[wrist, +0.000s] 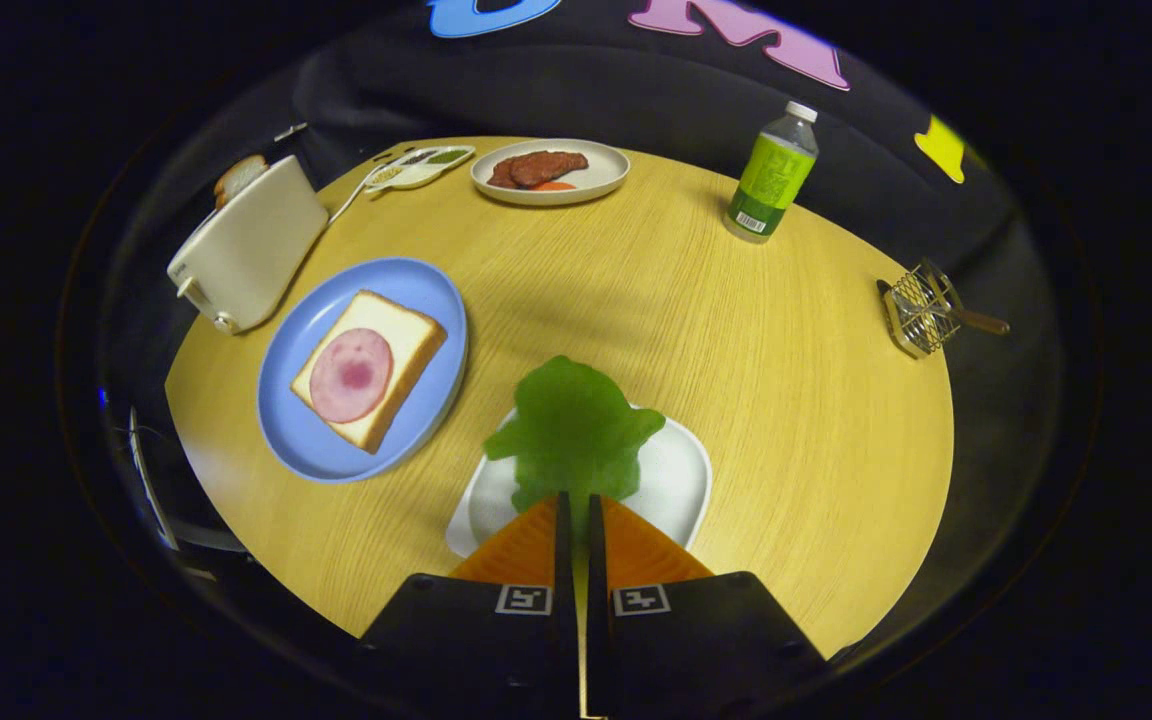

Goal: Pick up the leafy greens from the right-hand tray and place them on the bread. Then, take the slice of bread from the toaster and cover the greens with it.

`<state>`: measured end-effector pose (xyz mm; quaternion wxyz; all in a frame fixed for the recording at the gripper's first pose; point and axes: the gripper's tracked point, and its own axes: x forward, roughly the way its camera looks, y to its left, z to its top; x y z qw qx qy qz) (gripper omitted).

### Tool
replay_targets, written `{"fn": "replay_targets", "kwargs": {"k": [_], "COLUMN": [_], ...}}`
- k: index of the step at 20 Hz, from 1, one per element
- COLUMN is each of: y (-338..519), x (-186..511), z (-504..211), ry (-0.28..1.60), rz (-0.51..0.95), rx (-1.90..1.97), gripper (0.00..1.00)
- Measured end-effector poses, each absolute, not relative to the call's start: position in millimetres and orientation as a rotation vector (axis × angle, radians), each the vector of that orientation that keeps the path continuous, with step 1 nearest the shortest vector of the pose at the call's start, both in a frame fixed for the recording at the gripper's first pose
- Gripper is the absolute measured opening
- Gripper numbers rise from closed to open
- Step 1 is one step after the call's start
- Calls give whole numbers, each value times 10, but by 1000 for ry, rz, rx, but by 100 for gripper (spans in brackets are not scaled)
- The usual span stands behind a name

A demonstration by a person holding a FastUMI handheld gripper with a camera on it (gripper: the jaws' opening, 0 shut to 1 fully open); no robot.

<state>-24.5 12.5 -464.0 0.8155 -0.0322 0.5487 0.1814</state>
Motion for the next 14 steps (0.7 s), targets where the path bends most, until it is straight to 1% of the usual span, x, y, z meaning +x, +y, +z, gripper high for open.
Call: {"fn": "replay_targets", "kwargs": {"k": [4,8,14], "y": [271,717,1517], "x": [-166,-68,-27], "z": [-4226,-3891,-3744], "ry": [1115,1066,1063], "rz": [421,492,608], "rx": [-58,-44,-27], "gripper": [8,8,8]}}
